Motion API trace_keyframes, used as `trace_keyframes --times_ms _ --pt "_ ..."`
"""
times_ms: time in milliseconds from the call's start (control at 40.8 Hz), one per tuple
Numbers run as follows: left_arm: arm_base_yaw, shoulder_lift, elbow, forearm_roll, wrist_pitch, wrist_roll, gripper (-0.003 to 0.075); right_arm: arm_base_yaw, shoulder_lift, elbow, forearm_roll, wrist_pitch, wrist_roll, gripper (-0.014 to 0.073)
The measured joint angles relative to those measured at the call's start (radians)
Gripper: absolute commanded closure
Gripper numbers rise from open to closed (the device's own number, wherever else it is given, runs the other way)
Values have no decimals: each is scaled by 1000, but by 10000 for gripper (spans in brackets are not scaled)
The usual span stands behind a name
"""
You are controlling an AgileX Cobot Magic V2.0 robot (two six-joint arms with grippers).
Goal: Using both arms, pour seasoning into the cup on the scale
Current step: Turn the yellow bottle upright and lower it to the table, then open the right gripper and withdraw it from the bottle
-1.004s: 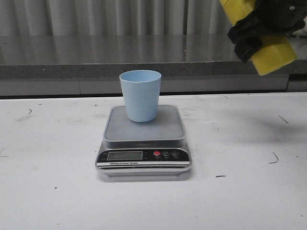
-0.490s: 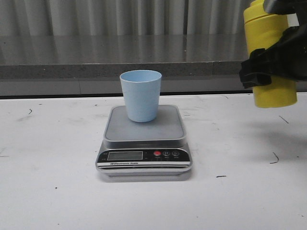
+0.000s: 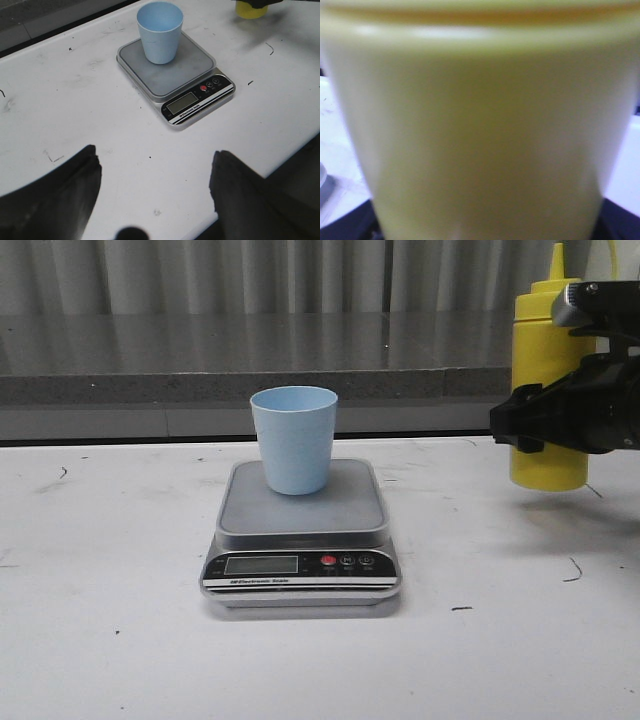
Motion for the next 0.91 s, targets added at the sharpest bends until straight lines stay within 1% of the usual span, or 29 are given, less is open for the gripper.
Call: trace_keyframes --times_ms 196,392,759,808,906 --pt "0 0 0 0 0 0 259 0 75 -22 28 -77 -17 266" --pt "0 0 0 0 0 0 259 0 120 -51 36 -94 -63 266" --pt "0 0 0 0 0 0 259 0 186 -58 41 -180 -67 259" --pt "0 0 0 0 0 0 259 0 188 -58 41 -185 -67 239" --pt "0 0 0 0 0 0 259 0 189 -58 41 -190 -70 121"
